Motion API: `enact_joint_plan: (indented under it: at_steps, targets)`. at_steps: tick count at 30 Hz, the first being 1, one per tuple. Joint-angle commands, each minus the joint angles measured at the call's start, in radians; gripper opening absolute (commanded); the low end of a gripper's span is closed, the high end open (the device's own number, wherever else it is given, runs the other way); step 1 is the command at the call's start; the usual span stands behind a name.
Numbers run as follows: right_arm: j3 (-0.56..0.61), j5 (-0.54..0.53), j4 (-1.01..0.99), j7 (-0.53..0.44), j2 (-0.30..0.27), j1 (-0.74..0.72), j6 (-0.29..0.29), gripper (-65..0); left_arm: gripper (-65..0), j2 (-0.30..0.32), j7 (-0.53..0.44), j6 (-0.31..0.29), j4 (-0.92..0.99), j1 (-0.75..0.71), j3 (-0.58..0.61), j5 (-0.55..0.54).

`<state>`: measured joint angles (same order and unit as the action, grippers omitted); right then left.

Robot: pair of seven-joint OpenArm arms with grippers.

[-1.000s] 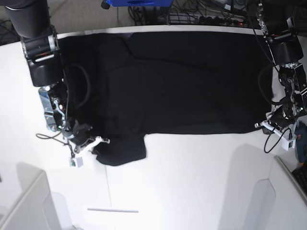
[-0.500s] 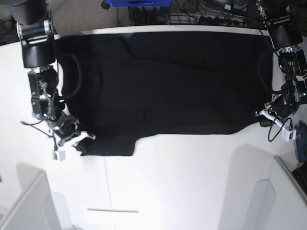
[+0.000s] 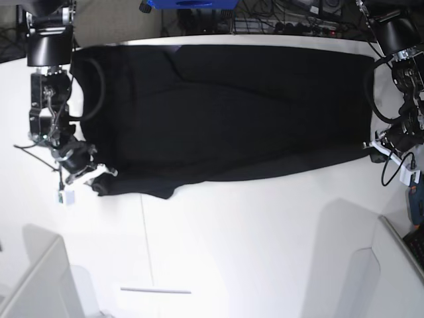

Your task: Fold the T-shirt properly

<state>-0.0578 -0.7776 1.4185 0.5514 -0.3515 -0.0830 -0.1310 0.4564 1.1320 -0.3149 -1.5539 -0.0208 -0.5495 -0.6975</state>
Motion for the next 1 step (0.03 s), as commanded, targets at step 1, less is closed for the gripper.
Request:
enact_joint_plan:
  at_steps: [1]
  targets:
    - [-0.026,-0.009,0.035,-0.018,-0.017,-0.007,-0.006,-65.0,-65.0,0.028,-0.017,-0.003,-0.018,0.002,-0.02,-0.009]
